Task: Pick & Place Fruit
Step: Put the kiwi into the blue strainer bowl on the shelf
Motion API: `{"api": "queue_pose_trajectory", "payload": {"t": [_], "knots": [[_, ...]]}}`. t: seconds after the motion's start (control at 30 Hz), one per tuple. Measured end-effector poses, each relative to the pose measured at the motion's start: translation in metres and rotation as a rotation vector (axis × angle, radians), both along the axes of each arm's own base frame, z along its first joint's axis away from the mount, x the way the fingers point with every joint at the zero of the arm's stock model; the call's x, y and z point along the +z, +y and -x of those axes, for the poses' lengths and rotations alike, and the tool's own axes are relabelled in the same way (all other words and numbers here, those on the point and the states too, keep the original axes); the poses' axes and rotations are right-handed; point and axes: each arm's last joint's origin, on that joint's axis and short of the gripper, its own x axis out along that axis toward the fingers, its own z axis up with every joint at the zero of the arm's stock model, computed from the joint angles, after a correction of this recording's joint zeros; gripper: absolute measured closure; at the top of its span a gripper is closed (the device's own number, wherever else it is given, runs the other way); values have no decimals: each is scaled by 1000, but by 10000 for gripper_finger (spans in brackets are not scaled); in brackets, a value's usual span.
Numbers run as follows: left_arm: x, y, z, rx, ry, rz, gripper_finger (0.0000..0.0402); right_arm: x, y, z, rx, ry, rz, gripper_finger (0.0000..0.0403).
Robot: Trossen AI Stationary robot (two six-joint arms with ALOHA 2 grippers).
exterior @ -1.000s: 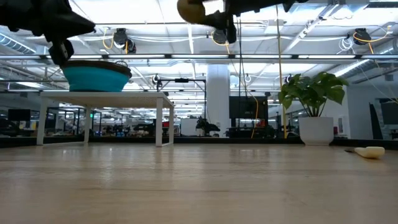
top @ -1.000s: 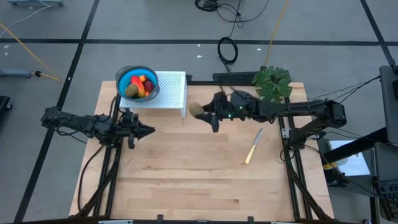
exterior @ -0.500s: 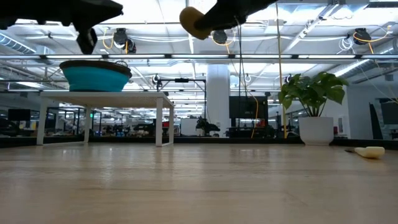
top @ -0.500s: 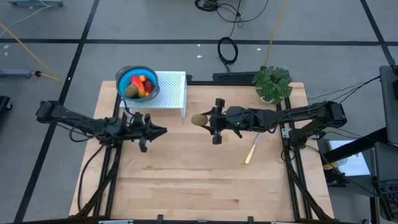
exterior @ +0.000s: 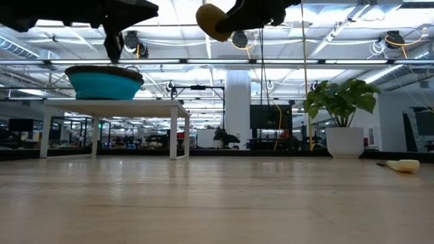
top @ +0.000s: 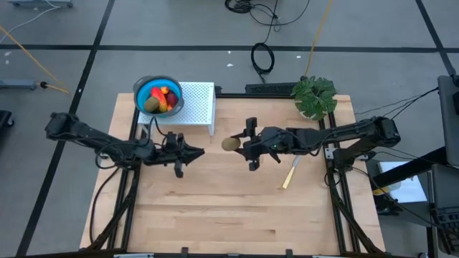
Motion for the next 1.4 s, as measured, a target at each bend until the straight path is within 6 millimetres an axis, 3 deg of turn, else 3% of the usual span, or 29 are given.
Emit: {"api": "queue_pose_trajectory", "payload": {"t": [0.43,0.97,1.07,1.4], "knots": [[19,-10,-40,6,25,-87,377,-4,-2,2,-59,53,58,204],[13,-3,-47,37,83,-69,371,-7,0,4,-48,91,56,204],[10,-1,-47,61,108,-52,334,-7,0,4,-48,89,56,204],[11,10,-48,121,92,14,152,-7,0,4,-48,88,56,204]]}}
